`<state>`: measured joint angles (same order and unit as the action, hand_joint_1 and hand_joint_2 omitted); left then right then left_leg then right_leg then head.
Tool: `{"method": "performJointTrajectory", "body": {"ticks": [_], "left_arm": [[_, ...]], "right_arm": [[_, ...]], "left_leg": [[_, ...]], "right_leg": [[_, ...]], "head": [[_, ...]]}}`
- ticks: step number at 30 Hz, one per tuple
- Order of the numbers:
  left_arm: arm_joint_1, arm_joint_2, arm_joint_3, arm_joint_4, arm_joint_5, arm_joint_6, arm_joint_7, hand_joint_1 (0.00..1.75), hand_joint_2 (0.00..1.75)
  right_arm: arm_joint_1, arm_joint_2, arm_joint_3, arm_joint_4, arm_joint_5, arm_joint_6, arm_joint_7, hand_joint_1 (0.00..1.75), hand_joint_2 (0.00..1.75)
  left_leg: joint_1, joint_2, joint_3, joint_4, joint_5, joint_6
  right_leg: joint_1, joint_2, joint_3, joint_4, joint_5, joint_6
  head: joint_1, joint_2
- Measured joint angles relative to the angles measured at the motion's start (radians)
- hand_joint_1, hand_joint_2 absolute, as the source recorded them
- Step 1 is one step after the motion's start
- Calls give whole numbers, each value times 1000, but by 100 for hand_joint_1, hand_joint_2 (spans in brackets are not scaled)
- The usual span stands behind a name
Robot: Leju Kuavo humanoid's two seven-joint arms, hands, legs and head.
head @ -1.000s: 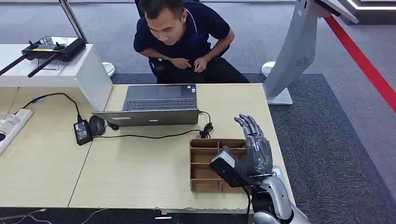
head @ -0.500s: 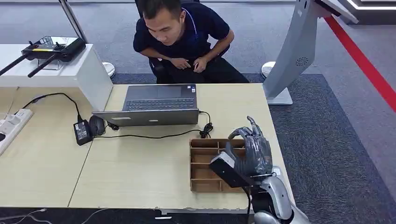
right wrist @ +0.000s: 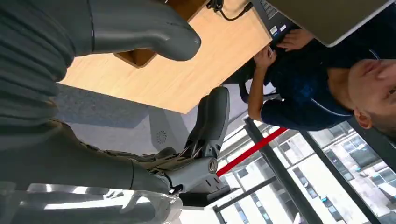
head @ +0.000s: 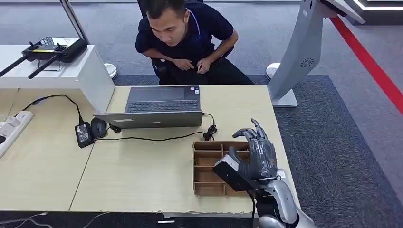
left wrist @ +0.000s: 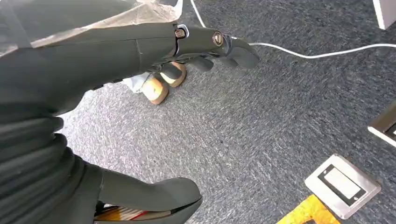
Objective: Pass the card to the sensor for recognition and then transmit it.
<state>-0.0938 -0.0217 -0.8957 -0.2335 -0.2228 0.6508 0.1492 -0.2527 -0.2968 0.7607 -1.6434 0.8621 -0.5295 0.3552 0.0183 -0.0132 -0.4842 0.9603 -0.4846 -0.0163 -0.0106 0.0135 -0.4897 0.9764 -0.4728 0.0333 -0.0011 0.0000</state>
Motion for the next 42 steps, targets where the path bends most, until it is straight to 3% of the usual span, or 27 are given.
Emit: {"method": "performJointTrajectory", "body": {"ticks": [21,24,26,31,42], "left_arm": [[0,0,0,0,-1,0,0,0,175],[0,1,0,0,-1,0,0,0,175],[0,1,-1,0,-1,0,0,0,175],[0,2,-1,0,-1,0,0,0,175],[0,2,-1,0,0,0,0,0,175]], "right_arm": [[-4,0,4,0,-1,8,1,93,175],[-4,0,8,0,-1,8,1,91,175],[-5,0,9,0,-1,9,1,75,175],[-5,0,13,0,-2,14,1,66,175],[-5,0,15,0,-9,16,2,63,175]], "left_leg": [[0,0,0,0,0,0],[0,0,0,0,0,0],[0,0,0,0,0,0],[0,0,0,0,0,0],[0,0,-1,0,0,0]], "right_leg": [[0,0,0,0,0,0],[0,0,0,0,0,0],[0,0,0,0,0,0],[0,0,0,0,0,0],[0,0,-1,0,0,0]], "head": [[0,0],[0,0],[0,0],[0,0],[0,0]]}}
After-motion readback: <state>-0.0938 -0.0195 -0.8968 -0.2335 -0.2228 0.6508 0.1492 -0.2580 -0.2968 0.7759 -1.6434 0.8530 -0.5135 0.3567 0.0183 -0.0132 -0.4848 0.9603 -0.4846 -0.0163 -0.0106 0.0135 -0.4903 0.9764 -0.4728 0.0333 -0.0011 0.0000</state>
